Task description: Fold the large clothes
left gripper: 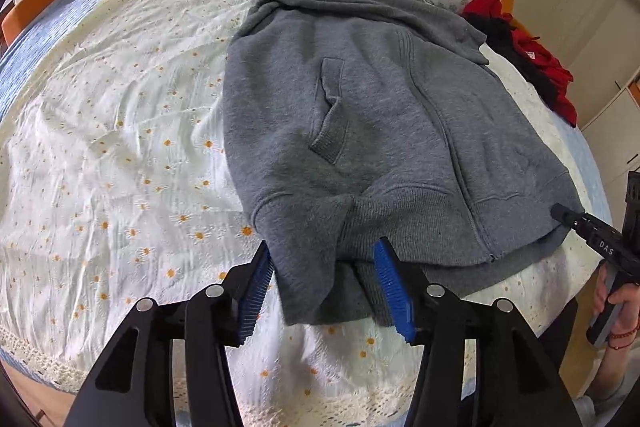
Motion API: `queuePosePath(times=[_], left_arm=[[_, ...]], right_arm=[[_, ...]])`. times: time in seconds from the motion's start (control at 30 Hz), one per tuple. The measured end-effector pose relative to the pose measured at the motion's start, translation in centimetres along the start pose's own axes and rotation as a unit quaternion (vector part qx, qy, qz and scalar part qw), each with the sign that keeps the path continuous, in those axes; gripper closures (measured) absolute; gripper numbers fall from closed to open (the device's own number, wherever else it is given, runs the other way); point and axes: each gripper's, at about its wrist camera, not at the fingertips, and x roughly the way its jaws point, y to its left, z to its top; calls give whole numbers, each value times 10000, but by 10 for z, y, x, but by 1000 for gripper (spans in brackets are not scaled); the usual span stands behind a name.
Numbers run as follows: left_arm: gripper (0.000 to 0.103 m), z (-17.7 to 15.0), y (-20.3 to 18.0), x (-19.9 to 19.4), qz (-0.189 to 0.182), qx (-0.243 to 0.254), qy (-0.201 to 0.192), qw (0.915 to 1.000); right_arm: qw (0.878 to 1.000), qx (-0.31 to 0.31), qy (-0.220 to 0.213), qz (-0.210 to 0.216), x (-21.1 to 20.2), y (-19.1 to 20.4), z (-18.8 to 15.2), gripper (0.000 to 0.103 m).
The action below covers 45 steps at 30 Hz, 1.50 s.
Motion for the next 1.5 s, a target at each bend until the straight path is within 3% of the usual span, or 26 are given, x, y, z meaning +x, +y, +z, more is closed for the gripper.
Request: queuePosePath(times=[0.07, 0.13, 0.27, 0.43, 0.5, 0.53, 0.63, 0.77, 0.97, 1.13, 1.33, 1.5], left_arm=[[61, 1, -5, 4, 166, 25, 26, 9999], [64, 0, -11, 0, 197, 142, -13, 9997], [64, 1, -11, -7, 173, 158, -74, 9997], [66, 3, 3, 17, 204, -85, 182, 9996], [73, 3, 4, 17, 199, -148, 131, 9996], [82, 4, 4, 13, 195, -163, 75, 9996], [90, 6, 3, 8, 202, -102, -52, 9997], [91, 6, -6, 1, 308, 62, -133, 9994], [91, 17, -17, -28, 94, 144, -456, 9988], [91, 25, -18, -16, 74, 107, -383, 9992], [92, 2, -14, -29, 222, 216, -365, 9989], [92, -7, -21, -54, 415, 616, -414, 9964]], right_arm=[[10000, -4, 12, -10, 0, -1, 0, 87], [10000, -7, 13, -11, 0, -1, 0, 87], [10000, -38, 38, -10, 0, -1, 2, 87], [9998, -69, 167, -78, 10, -1, 2, 87], [9999, -56, 112, -68, 9, 0, 1, 89], [10000, -48, 61, -41, 6, -1, 1, 89], [10000, -43, -78, 25, -3, -1, 3, 89], [9996, -28, -263, 127, -16, 2, 9, 91], [9982, -197, -538, 187, -39, 8, 26, 92], [9984, -261, -464, 213, -29, 7, 31, 95], [9990, -221, -372, 116, -35, 2, 15, 97], [9984, -187, -513, 156, -59, 0, 12, 97]])
